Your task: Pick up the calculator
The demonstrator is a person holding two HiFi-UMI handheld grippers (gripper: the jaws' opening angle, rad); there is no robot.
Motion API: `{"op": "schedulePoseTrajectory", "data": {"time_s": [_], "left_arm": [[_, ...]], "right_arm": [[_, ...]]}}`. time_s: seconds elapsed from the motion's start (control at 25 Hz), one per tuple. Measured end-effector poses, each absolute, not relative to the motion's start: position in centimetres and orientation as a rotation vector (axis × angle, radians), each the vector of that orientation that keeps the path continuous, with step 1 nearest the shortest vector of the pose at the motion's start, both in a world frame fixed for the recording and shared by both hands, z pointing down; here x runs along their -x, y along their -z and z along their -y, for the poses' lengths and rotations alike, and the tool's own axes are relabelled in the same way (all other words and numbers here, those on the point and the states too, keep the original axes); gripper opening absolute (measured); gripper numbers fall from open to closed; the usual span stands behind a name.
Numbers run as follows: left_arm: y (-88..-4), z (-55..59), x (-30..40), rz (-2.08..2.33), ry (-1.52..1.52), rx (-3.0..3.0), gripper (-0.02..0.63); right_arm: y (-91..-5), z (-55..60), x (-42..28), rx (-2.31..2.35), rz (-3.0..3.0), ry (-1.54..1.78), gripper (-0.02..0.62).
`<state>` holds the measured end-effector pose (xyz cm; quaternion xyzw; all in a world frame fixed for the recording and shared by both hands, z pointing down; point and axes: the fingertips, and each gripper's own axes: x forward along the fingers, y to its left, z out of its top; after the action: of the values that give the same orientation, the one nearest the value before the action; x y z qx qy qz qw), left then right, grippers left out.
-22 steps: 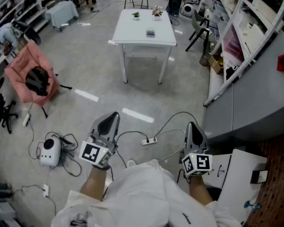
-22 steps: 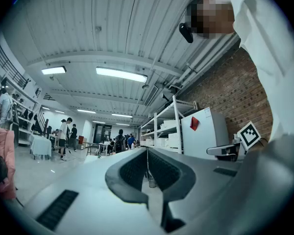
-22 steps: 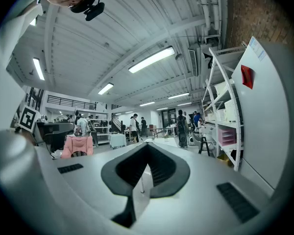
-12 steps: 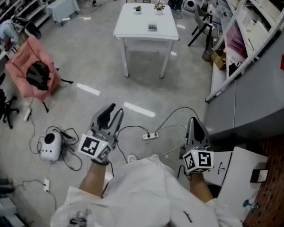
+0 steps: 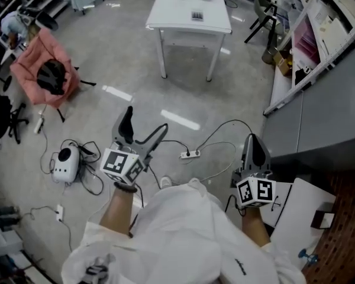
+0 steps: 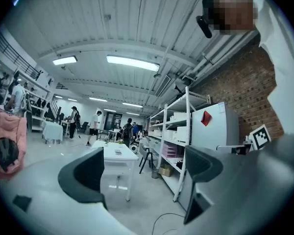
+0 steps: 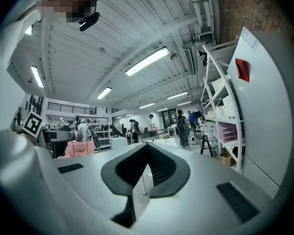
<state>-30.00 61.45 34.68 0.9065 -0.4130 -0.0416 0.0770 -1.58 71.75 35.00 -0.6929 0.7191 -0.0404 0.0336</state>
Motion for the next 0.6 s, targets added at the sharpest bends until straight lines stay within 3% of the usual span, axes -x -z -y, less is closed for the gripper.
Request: {"op": "schedulePoseTrajectory", "data": {"time_s": [0.6], "left_arm": [[-37.1,-62.6,26.1,1.342,-0.037,-2.657,0.491]], "right_arm": [[-38.7,-71.3,-5.2,2.079,-2.261,0.236,0.017]]}}
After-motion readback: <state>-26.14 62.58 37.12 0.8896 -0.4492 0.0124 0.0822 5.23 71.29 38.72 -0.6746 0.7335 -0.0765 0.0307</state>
